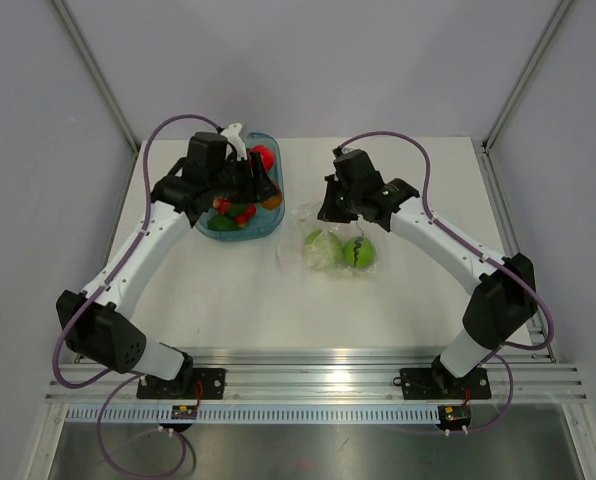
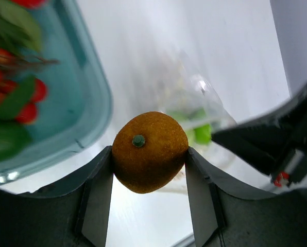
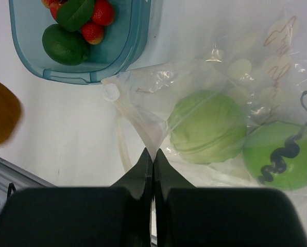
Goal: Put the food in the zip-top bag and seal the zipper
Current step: Pick up the fake fruit from the bin, then place the fake fruit in the zipper food storage bag.
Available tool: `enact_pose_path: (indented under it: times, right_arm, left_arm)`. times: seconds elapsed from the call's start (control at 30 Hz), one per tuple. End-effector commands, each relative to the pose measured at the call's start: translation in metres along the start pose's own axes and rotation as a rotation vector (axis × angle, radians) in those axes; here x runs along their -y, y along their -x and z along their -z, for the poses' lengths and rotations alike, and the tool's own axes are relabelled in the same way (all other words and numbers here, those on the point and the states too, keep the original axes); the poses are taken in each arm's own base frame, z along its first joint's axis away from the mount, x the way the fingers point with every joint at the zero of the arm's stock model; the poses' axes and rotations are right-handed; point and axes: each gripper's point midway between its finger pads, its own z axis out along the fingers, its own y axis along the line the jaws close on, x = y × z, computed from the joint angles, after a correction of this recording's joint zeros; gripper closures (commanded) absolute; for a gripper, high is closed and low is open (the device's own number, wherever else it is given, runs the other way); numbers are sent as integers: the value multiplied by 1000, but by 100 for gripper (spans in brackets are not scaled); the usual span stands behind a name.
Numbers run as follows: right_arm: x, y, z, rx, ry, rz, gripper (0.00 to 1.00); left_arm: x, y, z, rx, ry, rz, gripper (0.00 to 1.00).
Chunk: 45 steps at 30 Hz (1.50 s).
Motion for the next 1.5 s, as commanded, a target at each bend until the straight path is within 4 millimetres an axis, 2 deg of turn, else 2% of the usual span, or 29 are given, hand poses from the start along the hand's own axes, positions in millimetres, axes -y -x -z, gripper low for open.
enact_pose_path:
  times: [0.0, 0.03, 0.07, 0.1, 0.17, 0.2, 0.33, 0.53, 0.57, 0.63, 0.77, 0.83, 0.87, 0.9, 1.0, 1.07, 1.2, 1.23, 1.33, 1.37, 1.47]
  right_arm:
    - [-21, 23, 12, 80, 63, -1, 100]
    - [-22, 24, 15, 84, 68, -1, 100]
    - [-22, 24, 15, 85, 67, -3, 100]
    - [-22, 23, 16, 84, 68, -2, 100]
    - [-22, 24, 18, 88, 71, -6, 100]
    - [-22, 24, 18, 87, 72, -9, 100]
    - [-25, 23, 22, 86, 89, -14, 100]
    - [-27, 23, 28, 91, 104, -18, 100]
    - [-28, 21, 28, 86, 105, -19, 100]
    - [-29, 21, 30, 89, 114, -21, 100]
    - [-32, 21, 34, 90, 125, -25, 100]
    - [-33, 21, 37, 95, 130, -24, 100]
    - [-34, 20, 37, 94, 131, -23, 100]
    - [-33, 21, 38, 96, 128, -23, 100]
    - [-32, 21, 38, 99, 121, -23, 100]
    - [-30, 19, 37, 94, 115, -22, 100]
    - [-27, 17, 35, 94, 105, -25, 100]
    - [-26, 17, 35, 93, 103, -22, 100]
    - [-26, 16, 33, 89, 103, -25, 100]
    - [-27, 16, 32, 91, 106, -27, 100]
    - [-29, 17, 32, 91, 114, -28, 100]
  left_arm:
    - [48, -35, 3, -88, -226, 16, 66]
    - [60, -40, 3, -101, -283, 30, 66]
    - [59, -56, -1, -134, -285, 43, 66]
    - [66, -65, -2, -149, -302, 38, 66]
    - [68, -76, -7, -162, -304, 53, 66]
    - [67, -89, -11, -189, -302, 71, 66]
    - [62, -97, -28, -188, -280, 83, 67]
    - [64, -89, -50, -181, -270, 76, 67]
    - [62, -94, -60, -203, -260, 81, 67]
    - [67, -90, -67, -197, -257, 64, 67]
    - [65, -98, -89, -229, -235, 64, 66]
    - [67, -102, -96, -237, -247, 71, 59]
    - [73, -103, -97, -237, -257, 65, 39]
    - [73, -106, -98, -250, -255, 64, 28]
    - [78, -109, -95, -266, -252, 40, 5]
    - [80, -106, -86, -257, -256, 31, 1]
    - [80, -102, -56, -238, -258, -10, 1]
    - [82, -98, -42, -219, -266, -22, 3]
    - [77, -102, -24, -217, -255, -51, 8]
    - [79, -97, -13, -195, -261, -61, 9]
    - [72, -104, -2, -202, -244, -72, 16]
